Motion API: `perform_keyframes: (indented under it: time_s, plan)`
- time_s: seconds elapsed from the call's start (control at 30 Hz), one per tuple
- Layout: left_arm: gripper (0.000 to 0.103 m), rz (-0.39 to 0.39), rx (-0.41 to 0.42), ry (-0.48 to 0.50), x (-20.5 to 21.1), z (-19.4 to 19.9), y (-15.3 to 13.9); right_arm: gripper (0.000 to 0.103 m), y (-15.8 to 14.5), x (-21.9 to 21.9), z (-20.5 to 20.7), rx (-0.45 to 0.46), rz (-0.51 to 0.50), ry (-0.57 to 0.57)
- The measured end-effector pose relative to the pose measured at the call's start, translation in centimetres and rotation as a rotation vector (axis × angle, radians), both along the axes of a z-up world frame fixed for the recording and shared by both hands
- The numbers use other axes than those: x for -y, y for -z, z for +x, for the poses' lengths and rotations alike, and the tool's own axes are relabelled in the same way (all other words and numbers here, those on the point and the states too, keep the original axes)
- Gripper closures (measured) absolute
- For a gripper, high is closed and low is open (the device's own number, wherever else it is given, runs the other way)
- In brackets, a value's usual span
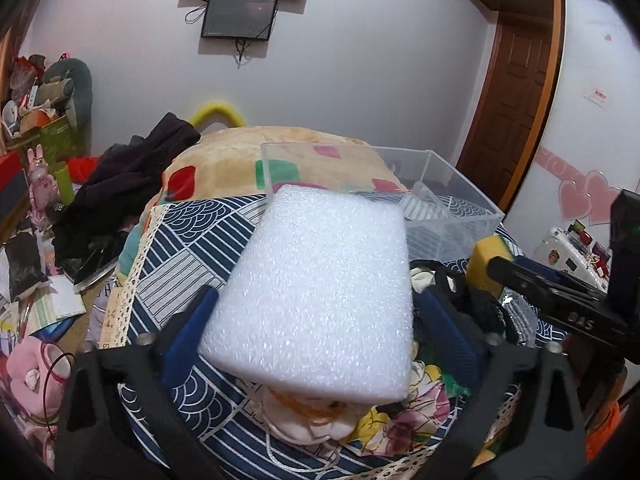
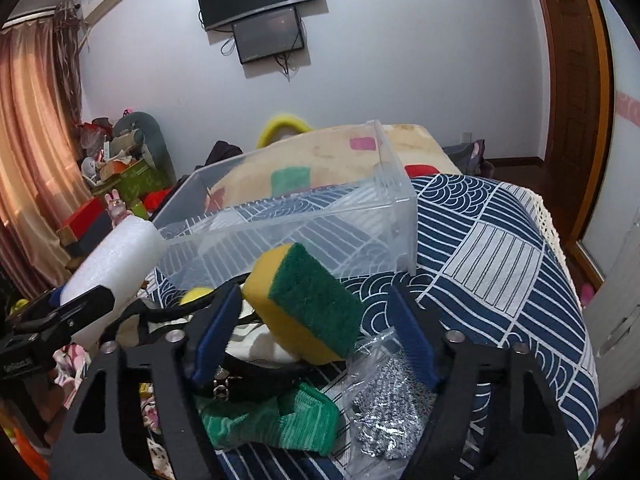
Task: Organize soft objects
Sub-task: 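Grasp the white foam block with the left tool while the right grasps the sponge, then lower the foam block into the clear box with the left tool while the right drops the sponge in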
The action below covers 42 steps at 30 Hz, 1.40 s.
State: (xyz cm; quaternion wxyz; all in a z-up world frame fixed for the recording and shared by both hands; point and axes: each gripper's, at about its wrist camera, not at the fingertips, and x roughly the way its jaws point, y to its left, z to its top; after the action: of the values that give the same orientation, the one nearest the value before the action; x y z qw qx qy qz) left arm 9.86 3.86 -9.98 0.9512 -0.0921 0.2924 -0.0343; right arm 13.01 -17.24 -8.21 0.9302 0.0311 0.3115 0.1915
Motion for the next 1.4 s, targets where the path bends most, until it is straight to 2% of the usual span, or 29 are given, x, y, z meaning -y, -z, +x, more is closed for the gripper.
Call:
perform_keyframes:
  time_s: [0.07, 0.2, 0.33, 0.7, 1.0, 1.13, 1.4]
  plan:
    - [0.019, 0.003, -0.009, 0.012, 0.3, 0.1, 0.1, 0.041, 0.2, -0.1, 0.0, -0.008, -0.001, -0.013]
    - [0.019, 0.014, 0.016, 0.002, 0.5, -0.5, -0.2, 0.066, 0.4, -0.2, 0.0, -0.018, -0.022, -0.041]
    - [0.019, 0.013, 0.045, -0.007, 0.5, -1.2, -1.0, 0.073, 0.2, -0.1, -0.5, 0.01, -0.034, -0.042]
    - [0.019, 0.007, 0.122, -0.041, -0.1, -2.9, -3.9, 0.077, -3.0, 0.5, -2.2, 0.116, -0.03, -0.017]
    - [0.019, 0.045, 0.165, -0.064, 0.1, -1.3, -7.0, 0.077, -6.7, 0.8, -1.9, 0.231, -0.016, -0.01]
    - [0.019, 0.073, 0.142, -0.062, 0.4, 0.8, -8.0, 0.077, -7.3, 0.5, -0.5, 0.242, -0.013, -0.01]
    - [0.019, 0.083, 0.013, -0.053, 0.5, 6.6, -8.0, 0.077, -7.7, -1.1, 2.0, 0.25, -0.055, -0.027]
